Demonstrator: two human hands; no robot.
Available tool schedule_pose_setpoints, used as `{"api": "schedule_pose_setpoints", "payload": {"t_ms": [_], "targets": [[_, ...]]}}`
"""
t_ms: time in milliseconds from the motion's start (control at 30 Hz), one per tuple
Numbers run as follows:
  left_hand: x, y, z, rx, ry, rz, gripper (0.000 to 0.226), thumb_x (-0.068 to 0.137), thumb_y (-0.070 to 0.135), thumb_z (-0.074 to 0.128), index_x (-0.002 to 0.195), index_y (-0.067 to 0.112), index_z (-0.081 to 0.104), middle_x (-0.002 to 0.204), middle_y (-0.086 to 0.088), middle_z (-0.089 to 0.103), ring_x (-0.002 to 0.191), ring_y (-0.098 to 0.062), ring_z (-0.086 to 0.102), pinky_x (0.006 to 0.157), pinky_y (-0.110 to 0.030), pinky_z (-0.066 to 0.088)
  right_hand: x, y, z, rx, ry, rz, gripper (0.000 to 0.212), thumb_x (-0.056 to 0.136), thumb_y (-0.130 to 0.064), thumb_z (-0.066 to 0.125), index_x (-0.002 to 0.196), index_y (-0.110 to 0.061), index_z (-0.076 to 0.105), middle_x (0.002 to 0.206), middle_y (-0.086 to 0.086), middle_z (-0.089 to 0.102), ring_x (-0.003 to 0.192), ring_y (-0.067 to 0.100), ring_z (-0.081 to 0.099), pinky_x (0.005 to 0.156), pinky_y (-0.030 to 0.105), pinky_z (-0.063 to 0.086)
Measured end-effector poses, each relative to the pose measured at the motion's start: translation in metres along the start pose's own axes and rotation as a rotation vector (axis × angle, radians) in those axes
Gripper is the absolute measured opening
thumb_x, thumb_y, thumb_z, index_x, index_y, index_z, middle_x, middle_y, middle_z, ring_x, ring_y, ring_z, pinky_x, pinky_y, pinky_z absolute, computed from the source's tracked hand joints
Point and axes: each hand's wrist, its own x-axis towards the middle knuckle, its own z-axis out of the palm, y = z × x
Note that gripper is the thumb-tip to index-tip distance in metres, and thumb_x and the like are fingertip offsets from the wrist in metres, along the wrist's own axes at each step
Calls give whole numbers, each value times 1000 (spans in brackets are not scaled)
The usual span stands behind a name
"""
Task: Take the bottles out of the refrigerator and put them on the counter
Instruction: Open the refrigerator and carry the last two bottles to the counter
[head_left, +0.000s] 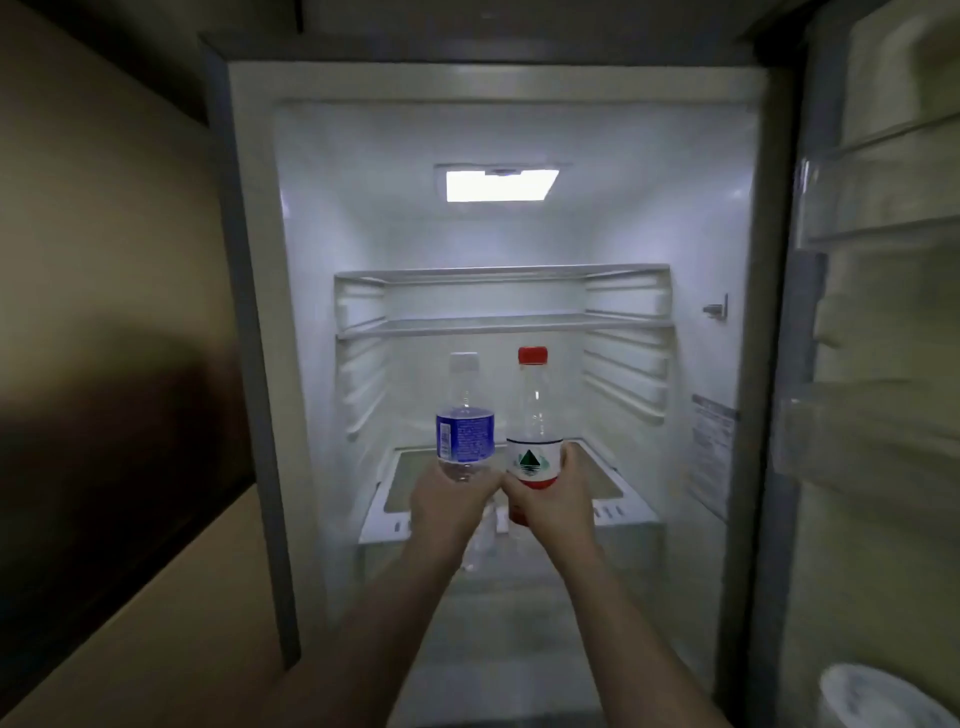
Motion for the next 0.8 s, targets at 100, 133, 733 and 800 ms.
{"api": "schedule_pose_setpoints", "payload": {"t_ms": [100, 133, 733, 800], "targets": [[-33, 11, -15, 6, -13, 32, 8, 74, 21, 71, 74, 14, 67, 68, -3, 70, 65, -19, 66, 60, -29, 53, -26, -11, -7, -3, -13, -10, 54, 64, -26, 88, 103, -30, 51, 93, -2, 68, 77, 16, 70, 62, 41, 62], [-43, 13, -20, 4, -5, 40, 7, 73, 21, 71, 74, 14, 68, 68, -2, 70, 65, -19, 66, 62, -30, 53, -34, -13, -9, -8, -16, -10, 53, 64, -26, 88, 102, -30, 51, 92, -2, 68, 76, 15, 70, 60, 40, 62], [-151, 55, -84, -59, -18, 32, 10, 72, 18, 73, 80, 19, 66, 72, 2, 68, 71, -15, 65, 57, -21, 47, -137, -88, -50, -52, -64, -72, 54, 68, -22, 79, 109, -33, 46, 90, -11, 64, 79, 4, 64, 63, 21, 52], [-161, 60, -97, -58, -71, 26, 11, 74, 19, 72, 83, 18, 67, 75, 1, 70, 75, -16, 66, 57, -22, 47, -150, -101, -54, -65, -46, -95, 55, 68, -23, 80, 111, -31, 47, 89, -14, 63, 79, 2, 63, 61, 17, 48]]}}
